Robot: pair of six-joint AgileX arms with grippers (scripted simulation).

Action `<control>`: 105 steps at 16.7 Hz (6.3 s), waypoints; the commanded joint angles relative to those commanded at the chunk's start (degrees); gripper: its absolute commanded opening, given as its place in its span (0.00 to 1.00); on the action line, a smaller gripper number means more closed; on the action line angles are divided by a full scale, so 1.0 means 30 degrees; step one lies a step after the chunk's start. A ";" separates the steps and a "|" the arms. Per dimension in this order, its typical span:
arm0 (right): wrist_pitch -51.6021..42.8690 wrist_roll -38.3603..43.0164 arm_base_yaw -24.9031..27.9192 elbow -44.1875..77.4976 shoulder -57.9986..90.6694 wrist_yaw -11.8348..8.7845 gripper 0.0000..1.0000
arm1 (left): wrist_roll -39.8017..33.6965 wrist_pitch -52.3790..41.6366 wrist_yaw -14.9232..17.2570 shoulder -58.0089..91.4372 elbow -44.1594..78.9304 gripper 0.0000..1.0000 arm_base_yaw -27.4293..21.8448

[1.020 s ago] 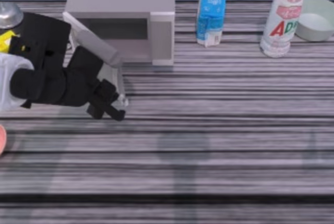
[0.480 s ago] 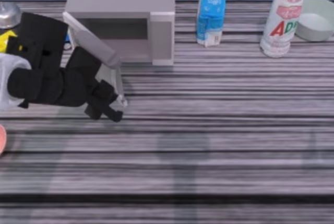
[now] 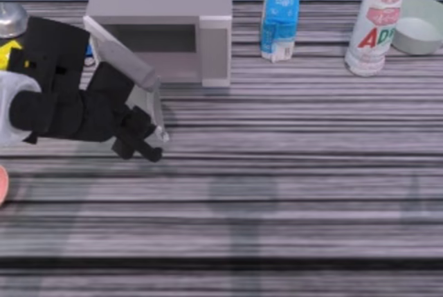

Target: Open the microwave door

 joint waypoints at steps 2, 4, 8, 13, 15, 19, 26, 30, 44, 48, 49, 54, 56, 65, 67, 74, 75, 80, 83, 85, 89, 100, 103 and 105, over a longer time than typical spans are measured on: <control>0.0000 0.0000 0.0000 0.0000 0.0000 0.0000 1.00 | 0.0000 0.0000 0.0000 0.0000 0.0000 0.00 0.0000; 0.0000 0.0000 0.0000 0.0000 0.0000 0.0000 1.00 | 0.0000 0.0000 0.0000 0.0000 0.0000 0.00 0.0000; 0.0000 0.0000 0.0000 0.0000 0.0000 0.0000 1.00 | 0.0000 0.0000 0.0000 0.0000 0.0000 0.00 0.0000; 0.0000 0.0000 0.0000 0.0000 0.0000 0.0000 1.00 | 0.0127 -0.0110 0.0238 0.0005 -0.0086 0.00 0.0001; 0.0000 0.0000 0.0000 0.0000 0.0000 0.0000 1.00 | 0.0470 -0.0193 0.0430 -0.0065 -0.0049 0.00 0.0193; 0.0000 0.0000 0.0000 0.0000 0.0000 0.0000 1.00 | 0.0982 -0.0375 0.0699 -0.0109 -0.0057 0.00 0.0462; 0.0000 0.0000 0.0000 0.0000 0.0000 0.0000 1.00 | 0.0982 -0.0375 0.0699 -0.0109 -0.0057 0.00 0.0462; 0.0000 0.0000 0.0000 0.0000 0.0000 0.0000 1.00 | 0.0982 -0.0375 0.0699 -0.0109 -0.0057 0.00 0.0462; 0.0000 0.0000 0.0000 0.0000 0.0000 0.0000 1.00 | 0.0982 -0.0375 0.0699 -0.0109 -0.0057 0.08 0.0462; 0.0000 0.0000 0.0000 0.0000 0.0000 0.0000 1.00 | 0.0982 -0.0375 0.0699 -0.0109 -0.0057 0.38 0.0462; 0.0000 0.0000 0.0000 0.0000 0.0000 0.0000 1.00 | 0.0982 -0.0375 0.0699 -0.0109 -0.0057 0.45 0.0462; 0.0000 0.0000 0.0000 0.0000 0.0000 0.0000 1.00 | 0.0982 -0.0375 0.0699 -0.0109 -0.0057 0.83 0.0462; 0.0000 0.0000 0.0000 0.0000 0.0000 0.0000 1.00 | 0.0982 -0.0375 0.0699 -0.0109 -0.0057 0.98 0.0462; 0.0000 0.0000 0.0000 0.0000 0.0000 0.0000 1.00 | 0.0978 -0.0374 0.0698 -0.0104 -0.0057 1.00 0.0454; 0.0000 0.0000 0.0000 0.0000 0.0000 0.0000 1.00 | 0.0919 -0.0667 0.0607 -0.0431 -0.0122 1.00 0.0437; 0.0000 0.0000 0.0000 0.0000 0.0000 0.0000 1.00 | 0.0157 -0.4384 0.0108 -0.5166 -0.0786 1.00 -0.0051; 0.0000 0.0000 0.0000 0.0000 0.0000 0.0000 1.00 | 0.0114 -0.4610 0.0090 -0.5394 -0.0819 1.00 -0.0098; 0.0000 0.0000 0.0000 0.0000 0.0000 0.0000 1.00 | 0.0119 -0.4615 0.0106 -0.5357 -0.0732 1.00 -0.0018; 0.0000 0.0000 0.0000 0.0000 0.0000 0.0000 1.00 | -0.1093 -0.5811 -0.0382 -0.4350 0.0460 1.00 -0.0307; 0.0000 0.0000 0.0000 0.0000 0.0000 0.0000 1.00 | -0.2910 -0.7564 -0.1061 -0.3007 0.2262 1.00 -0.0693; 0.0000 0.0000 0.0000 0.0000 0.0000 0.0000 1.00 | -0.8470 -1.2502 -0.2995 0.0512 0.8239 1.00 -0.1761; 0.0000 0.0000 0.0000 0.0000 0.0000 0.0000 1.00 | -2.7340 -2.7317 -0.9506 0.9524 2.7447 1.00 -0.4866; 0.0000 0.0000 0.0000 0.0000 0.0000 0.0000 1.00 | -3.0644 -3.0096 -1.0794 1.0971 3.0599 1.00 -0.5372; 0.0000 0.0000 0.0000 0.0000 0.0000 0.0000 1.00 | -3.1855 -3.1201 -1.1319 1.1532 3.1765 1.00 -0.5570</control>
